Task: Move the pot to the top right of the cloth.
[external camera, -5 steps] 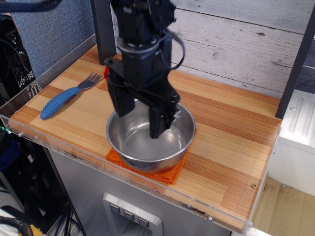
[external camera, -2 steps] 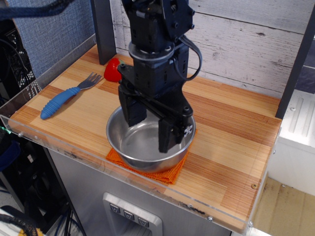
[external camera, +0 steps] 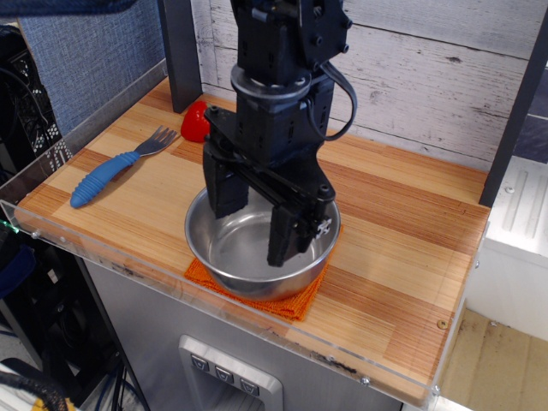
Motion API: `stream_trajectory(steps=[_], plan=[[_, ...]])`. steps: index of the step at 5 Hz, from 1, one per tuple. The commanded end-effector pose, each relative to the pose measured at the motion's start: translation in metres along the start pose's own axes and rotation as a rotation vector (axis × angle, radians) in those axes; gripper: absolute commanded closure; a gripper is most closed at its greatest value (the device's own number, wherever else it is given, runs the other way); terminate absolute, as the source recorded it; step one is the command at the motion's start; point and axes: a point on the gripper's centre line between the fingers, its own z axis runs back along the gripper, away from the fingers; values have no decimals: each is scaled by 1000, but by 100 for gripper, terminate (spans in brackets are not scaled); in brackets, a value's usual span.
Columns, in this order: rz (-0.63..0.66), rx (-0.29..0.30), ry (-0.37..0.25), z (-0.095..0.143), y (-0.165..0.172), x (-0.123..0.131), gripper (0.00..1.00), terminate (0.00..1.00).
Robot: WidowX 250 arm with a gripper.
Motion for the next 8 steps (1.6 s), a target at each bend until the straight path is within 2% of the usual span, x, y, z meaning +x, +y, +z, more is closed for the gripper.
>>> stream_trajectory(steps=[1, 2, 3, 4, 5, 6, 8], plan=[[-33, 13, -30, 9, 4, 3, 0, 0], [-54, 19, -58, 9, 4, 5, 0, 0], [-130, -94, -176, -41, 10, 41, 0, 0], [-148, -98, -182, -91, 17, 43, 0, 0], [-149, -71, -157, -118, 13, 48, 0, 0], [-141, -61, -163, -116, 8, 48, 100, 0], [-139, -56, -214, -94, 9, 43, 100, 0]])
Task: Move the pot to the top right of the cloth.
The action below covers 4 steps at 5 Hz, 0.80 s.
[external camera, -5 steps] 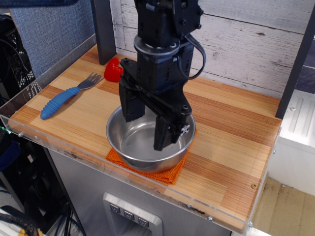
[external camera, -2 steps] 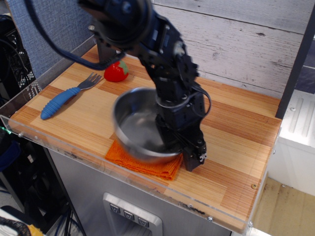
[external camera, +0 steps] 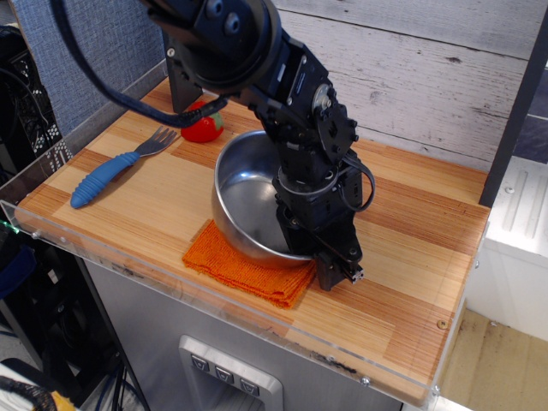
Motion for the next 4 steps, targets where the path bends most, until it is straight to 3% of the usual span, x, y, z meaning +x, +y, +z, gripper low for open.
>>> stream_trajectory(steps=[1, 2, 3, 4], plan=[[32, -14, -66, 31, 8, -17, 100, 0], [86, -56, -154, 66, 24, -20, 100, 0], [178, -100, -235, 85, 43, -20, 100, 0], [207, -121, -234, 89, 55, -14, 100, 0]])
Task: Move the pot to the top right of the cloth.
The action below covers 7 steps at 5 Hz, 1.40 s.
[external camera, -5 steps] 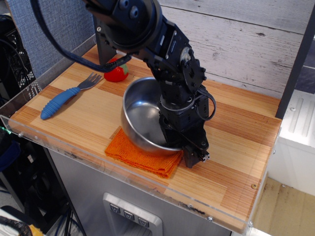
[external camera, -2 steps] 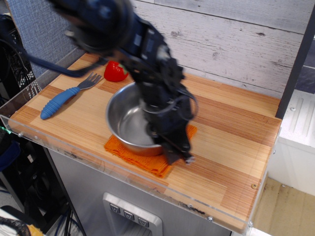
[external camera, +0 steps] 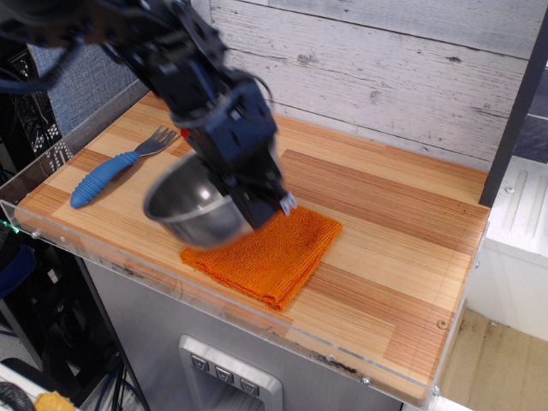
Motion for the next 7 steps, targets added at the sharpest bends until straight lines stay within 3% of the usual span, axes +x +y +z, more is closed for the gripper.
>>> stream_trajectory(steps=[1, 2, 4, 7], plan=[[-67, 84, 16, 12, 4, 35, 100, 0], [-184, 153, 74, 0, -29, 64, 100, 0], [-273, 173, 81, -9, -71, 75, 100, 0], [-301, 161, 140, -39, -68, 101, 100, 0]])
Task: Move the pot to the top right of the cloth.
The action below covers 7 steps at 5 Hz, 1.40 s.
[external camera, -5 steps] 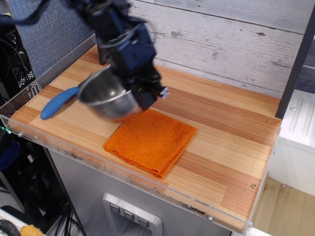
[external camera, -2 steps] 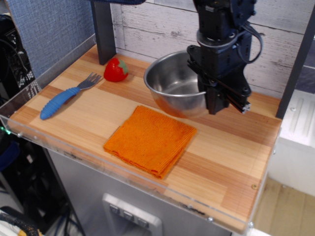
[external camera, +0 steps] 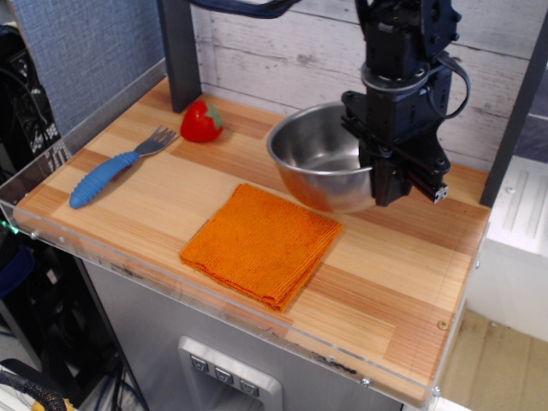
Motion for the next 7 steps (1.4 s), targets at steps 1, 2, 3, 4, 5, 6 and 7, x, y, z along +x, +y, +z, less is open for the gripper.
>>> stream_trajectory(steps=[1, 2, 3, 4, 5, 6, 7], plan=[[-68, 53, -38, 3, -2, 23, 100, 0], [-96, 62, -49, 5, -13, 23, 100, 0], [-105, 63, -55, 7, -17, 21, 100, 0], [-96, 48, -30, 8, -18, 20, 100, 0], [-86, 17, 0, 10, -20, 19, 0, 0], [-72, 32, 12, -1, 1, 15, 0, 0], [-72, 16, 11, 0, -1, 15, 0, 0]])
